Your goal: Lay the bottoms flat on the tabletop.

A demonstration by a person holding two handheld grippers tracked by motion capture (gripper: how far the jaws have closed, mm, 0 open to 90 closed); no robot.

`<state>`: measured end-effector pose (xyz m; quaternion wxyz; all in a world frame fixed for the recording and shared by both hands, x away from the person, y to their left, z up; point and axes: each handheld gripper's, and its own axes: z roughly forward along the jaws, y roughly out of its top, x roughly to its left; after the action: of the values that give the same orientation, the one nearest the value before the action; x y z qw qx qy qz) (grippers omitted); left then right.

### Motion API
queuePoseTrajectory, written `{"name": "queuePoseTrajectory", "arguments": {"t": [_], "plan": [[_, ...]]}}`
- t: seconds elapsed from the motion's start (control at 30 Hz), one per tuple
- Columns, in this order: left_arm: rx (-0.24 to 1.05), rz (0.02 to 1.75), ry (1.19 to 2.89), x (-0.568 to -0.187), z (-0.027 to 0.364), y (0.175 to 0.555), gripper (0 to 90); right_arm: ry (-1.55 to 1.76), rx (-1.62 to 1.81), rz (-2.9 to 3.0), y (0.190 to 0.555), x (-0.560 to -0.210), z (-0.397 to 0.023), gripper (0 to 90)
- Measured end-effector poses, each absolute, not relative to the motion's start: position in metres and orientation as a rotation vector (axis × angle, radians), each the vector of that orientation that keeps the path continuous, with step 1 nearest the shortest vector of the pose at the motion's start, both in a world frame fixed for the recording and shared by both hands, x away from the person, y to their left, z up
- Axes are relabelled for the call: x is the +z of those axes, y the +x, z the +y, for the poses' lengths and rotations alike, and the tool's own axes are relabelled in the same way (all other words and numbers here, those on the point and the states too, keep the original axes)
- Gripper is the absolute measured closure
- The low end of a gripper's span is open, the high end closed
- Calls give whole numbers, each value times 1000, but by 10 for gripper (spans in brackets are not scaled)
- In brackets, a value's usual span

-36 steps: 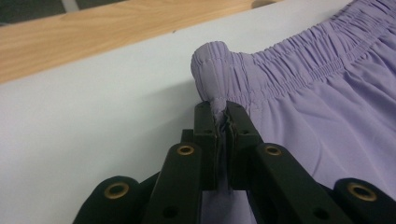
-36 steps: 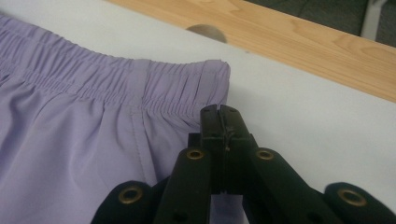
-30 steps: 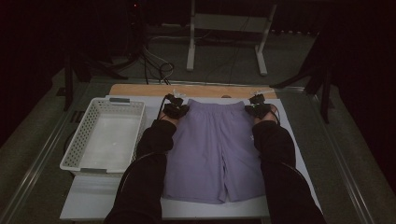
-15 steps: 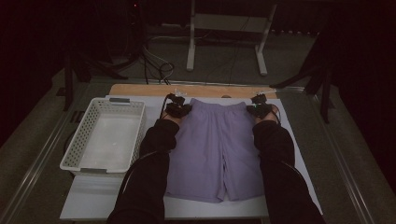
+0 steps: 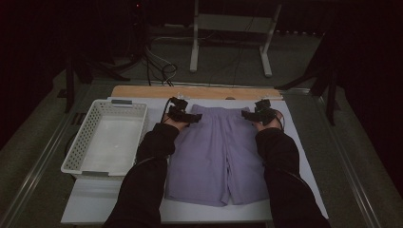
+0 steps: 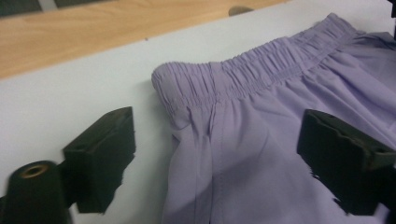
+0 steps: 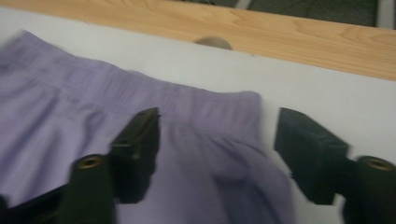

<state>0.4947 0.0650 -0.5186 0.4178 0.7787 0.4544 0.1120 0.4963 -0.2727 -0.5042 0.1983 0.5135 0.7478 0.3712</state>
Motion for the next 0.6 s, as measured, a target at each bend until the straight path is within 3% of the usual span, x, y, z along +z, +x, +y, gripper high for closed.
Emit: {"name": "queuePoseTrajectory", "arguments": {"t": [0.2,0.6], "plan": [[307,1091,1968,-509,70,483,12,1356,1150,2216,488,-503,-264,133],[292,996,1968,-491,74,458,7,1190,1206,2231,475,-488,-240,108]]}}
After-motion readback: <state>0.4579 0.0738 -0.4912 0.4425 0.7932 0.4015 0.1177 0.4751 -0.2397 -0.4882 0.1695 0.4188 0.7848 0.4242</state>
